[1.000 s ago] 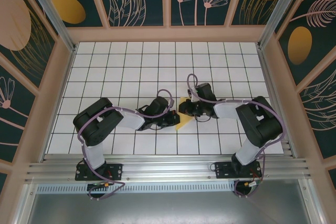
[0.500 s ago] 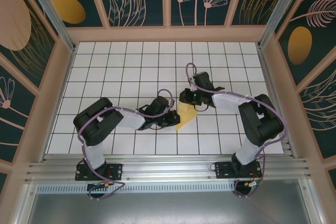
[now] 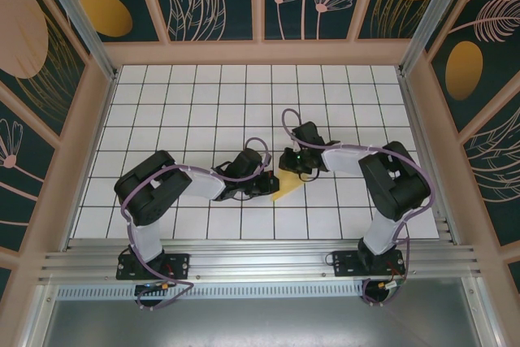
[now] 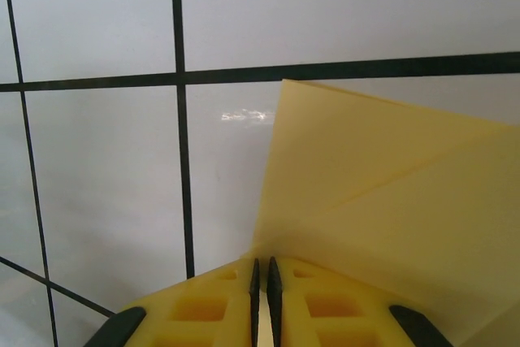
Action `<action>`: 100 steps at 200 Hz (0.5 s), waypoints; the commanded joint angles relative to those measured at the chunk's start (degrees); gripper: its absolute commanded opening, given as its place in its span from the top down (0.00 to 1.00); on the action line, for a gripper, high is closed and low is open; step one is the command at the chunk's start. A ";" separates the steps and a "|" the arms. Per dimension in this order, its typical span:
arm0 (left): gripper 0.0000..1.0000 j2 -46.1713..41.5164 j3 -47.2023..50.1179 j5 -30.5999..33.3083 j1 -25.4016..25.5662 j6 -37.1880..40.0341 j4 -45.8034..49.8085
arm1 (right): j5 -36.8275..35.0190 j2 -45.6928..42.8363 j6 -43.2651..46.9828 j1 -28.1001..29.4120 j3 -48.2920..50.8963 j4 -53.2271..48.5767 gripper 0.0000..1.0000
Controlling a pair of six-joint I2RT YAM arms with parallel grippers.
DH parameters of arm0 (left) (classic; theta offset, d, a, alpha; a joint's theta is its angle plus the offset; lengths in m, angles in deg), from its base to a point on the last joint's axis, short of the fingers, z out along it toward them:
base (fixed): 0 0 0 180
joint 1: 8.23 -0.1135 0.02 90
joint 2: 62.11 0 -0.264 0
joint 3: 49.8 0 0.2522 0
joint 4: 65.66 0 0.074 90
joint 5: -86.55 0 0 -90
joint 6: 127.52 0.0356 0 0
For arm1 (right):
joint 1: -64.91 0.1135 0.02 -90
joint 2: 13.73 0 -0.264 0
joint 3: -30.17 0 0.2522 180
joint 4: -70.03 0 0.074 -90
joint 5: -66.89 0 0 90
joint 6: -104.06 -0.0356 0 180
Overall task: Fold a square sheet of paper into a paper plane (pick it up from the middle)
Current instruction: Fourth fold the wing at the center of the table.
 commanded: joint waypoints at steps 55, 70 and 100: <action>1.00 7.10 1.47 -0.17 2.30 1.62 6.99 | 8.77 -2.69 0.32 -7.16 10.41 11.37 0.83; 1.00 7.50 1.27 -0.26 2.32 1.75 7.22 | 11.97 -2.97 -0.43 -9.51 12.44 15.04 0.83; 1.00 8.48 0.67 -1.12 2.60 2.29 7.56 | 17.57 -3.25 -2.06 -13.36 16.52 22.96 0.82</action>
